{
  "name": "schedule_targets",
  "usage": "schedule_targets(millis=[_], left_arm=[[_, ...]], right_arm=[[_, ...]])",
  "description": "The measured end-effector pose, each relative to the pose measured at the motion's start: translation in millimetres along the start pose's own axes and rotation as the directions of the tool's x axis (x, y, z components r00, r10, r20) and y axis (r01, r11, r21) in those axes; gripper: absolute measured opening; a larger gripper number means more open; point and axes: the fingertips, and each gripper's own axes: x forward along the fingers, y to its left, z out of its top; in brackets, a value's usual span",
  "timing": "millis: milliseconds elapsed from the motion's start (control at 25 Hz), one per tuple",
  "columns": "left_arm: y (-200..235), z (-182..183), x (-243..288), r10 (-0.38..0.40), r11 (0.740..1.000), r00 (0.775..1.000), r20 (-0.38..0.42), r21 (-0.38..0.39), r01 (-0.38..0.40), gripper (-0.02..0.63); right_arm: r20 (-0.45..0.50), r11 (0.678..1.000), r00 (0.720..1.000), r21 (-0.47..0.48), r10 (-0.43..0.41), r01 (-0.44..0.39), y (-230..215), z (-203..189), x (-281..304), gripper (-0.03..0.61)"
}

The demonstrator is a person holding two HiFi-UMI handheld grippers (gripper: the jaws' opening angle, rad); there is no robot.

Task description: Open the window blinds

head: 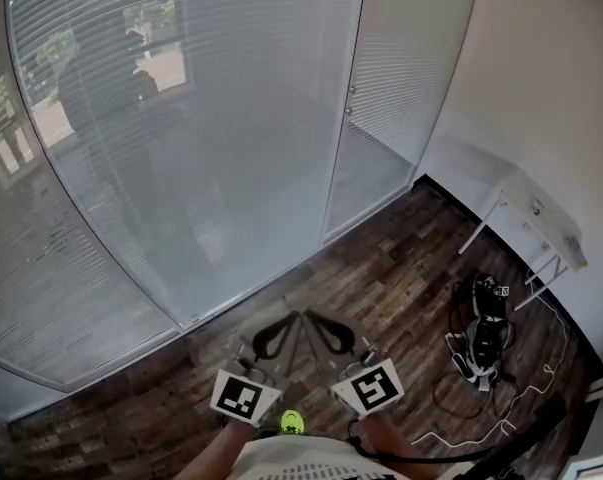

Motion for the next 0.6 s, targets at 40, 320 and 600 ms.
schedule_targets(millis=[40,320,600], left_arm=[[1,-5,3,-0.002,1.000,1.000,-0.004,0.000,0.002,-0.009],[11,-22,43,-0.016,1.000,1.000,-0.007,-0.012,0.015,-0.009],[31,-42,81,-0.036,0.999,0.999,-0.002,-0.019,0.036,-0.009]], right_arm=[[-0.004,1.000,1.000,0.002,-0.001,0.001,-3,-5,0,0.008],[-0.031,1.000,0.999,0.005,-0.010,0.010,-44,-22,10,0.008],[-0.021,1.000,1.000,-0.008,-0.022,0.022,-81,-42,30,0.008]])
